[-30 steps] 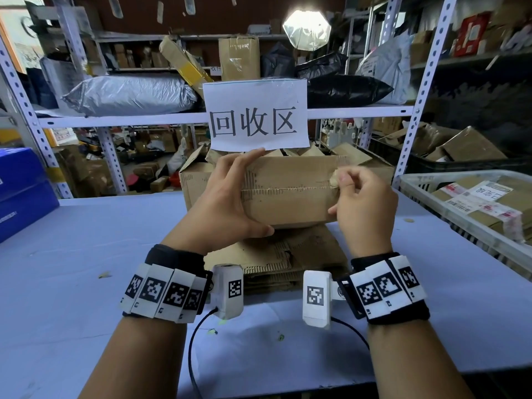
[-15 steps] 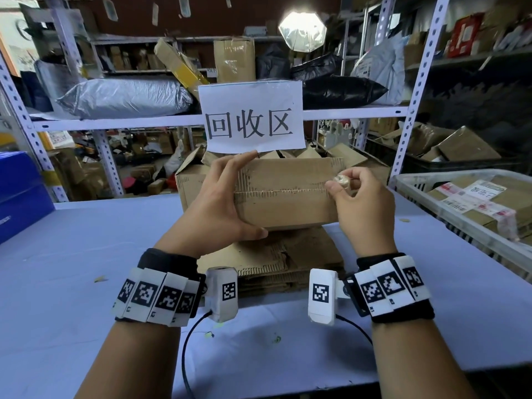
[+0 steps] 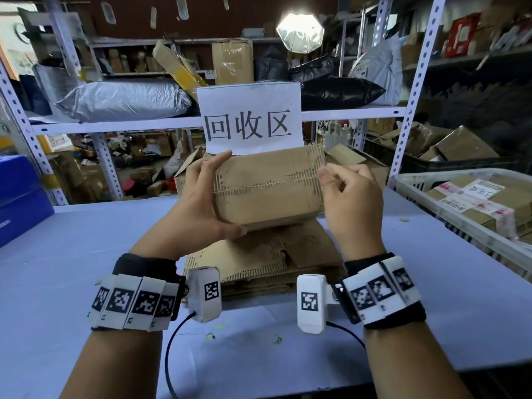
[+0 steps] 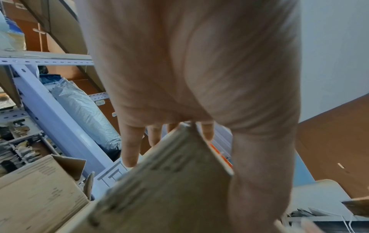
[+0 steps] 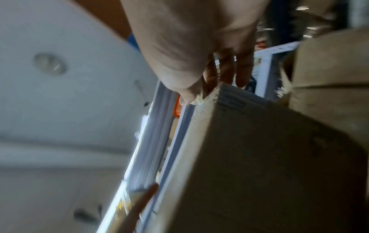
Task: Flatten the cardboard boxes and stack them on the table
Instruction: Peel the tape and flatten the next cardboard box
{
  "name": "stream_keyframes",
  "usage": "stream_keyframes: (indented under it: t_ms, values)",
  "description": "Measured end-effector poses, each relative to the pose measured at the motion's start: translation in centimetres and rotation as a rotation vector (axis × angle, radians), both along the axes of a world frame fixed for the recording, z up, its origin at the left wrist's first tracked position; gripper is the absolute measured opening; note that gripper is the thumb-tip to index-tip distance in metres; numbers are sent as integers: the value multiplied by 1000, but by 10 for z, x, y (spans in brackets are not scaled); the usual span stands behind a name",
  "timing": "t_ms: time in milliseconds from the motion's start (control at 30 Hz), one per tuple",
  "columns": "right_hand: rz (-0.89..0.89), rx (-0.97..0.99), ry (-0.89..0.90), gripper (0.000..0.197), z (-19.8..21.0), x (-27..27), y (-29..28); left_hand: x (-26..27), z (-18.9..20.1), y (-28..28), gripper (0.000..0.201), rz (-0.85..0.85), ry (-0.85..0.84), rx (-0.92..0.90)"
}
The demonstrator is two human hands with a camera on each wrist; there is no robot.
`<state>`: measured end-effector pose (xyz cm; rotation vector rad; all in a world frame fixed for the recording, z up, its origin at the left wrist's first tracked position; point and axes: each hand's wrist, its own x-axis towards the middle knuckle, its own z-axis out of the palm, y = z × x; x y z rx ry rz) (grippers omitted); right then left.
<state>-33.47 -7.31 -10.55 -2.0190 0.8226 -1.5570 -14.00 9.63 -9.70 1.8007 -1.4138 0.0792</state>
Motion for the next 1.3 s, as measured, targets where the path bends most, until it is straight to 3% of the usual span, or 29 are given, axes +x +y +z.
stream_keyframes:
  t_ms: [67, 233, 367, 600, 667, 800, 933, 1067, 1300]
  values:
    - [-68, -110, 4, 39, 2, 3, 15, -2, 2, 0, 126, 64, -31, 39]
    - [-32, -223, 33, 41, 13, 10, 41, -9, 0, -4, 126, 282, -216, 50]
    - [44, -307, 8, 43, 11, 21, 65, -22, 4, -12, 124, 263, -365, 25]
    - [111, -319, -46, 54, 7, 26, 72, -29, 2, -15, 122, 172, -323, -39]
    - [161, -254, -101, 56, 6, 25, 70, -30, 2, -14, 121, 169, -307, -42]
    - [221, -132, -144, 21, 5, 25, 57, -29, 2, -15, 123, 176, -304, -36]
    - [315, -13, -211, 4, 3, 23, 46, -30, 1, -16, 123, 185, -323, -49]
    - [412, 156, -230, 15, -1, 21, 38, -31, -1, -19, 123, 177, -343, -49]
    - [697, 621, -369, 28, -1, 20, 31, -31, -1, -20, 117, 183, -319, -64]
